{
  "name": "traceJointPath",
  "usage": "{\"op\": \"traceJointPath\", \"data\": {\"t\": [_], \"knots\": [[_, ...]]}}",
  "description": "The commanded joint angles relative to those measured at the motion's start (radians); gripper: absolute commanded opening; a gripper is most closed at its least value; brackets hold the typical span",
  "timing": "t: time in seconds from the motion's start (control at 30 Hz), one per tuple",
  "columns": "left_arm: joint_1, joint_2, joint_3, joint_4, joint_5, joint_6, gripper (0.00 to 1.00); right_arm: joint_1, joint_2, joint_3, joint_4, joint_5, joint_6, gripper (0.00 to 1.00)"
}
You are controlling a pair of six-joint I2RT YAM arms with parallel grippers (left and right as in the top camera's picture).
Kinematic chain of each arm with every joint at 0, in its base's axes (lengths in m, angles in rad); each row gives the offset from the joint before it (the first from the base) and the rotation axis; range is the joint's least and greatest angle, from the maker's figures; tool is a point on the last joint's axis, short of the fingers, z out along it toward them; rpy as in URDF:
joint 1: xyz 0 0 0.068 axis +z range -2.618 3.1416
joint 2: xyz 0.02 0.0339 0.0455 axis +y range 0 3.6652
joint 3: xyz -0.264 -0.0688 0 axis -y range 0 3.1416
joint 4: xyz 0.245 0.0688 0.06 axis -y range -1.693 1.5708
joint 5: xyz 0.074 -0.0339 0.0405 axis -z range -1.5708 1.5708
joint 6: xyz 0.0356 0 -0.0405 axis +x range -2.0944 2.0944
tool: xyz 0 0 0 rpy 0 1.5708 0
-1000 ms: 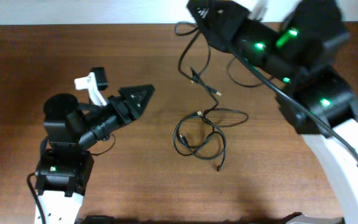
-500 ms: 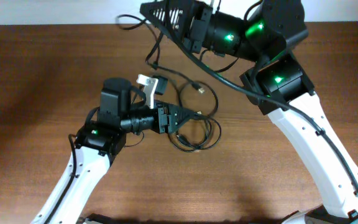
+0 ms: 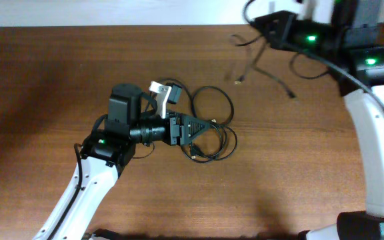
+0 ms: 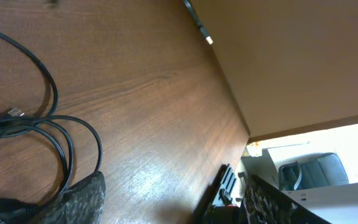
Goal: Untangle cables
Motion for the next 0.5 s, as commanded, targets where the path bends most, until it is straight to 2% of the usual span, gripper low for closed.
{"op": "traceJointPath", "data": {"t": [0.0, 0.2, 0.33, 0.47], "knots": [[-0.003, 0.002, 0.005, -0.023, 0.007, 0.013, 0.73, -0.182, -0.009, 0.007, -0.031, 0.072, -0.122, 0.04], [-0.003, 0.002, 0.005, -0.048, -0.006, 0.024, 0.73, -0.623, -0.009, 0.007, -0.100, 0.084, -0.282, 0.04], [-0.003, 0.002, 0.005, -0.044, -0.023, 0.024, 0.73, -0.876, 0.005, 0.007, -0.046, 0.232, -0.282, 0.04], [-0.003, 0.002, 0.005, -0.043, -0.023, 0.023, 0.73, -1.011, 0.071, 0.007, -0.033, 0.465, -0.266, 0.04]]}}
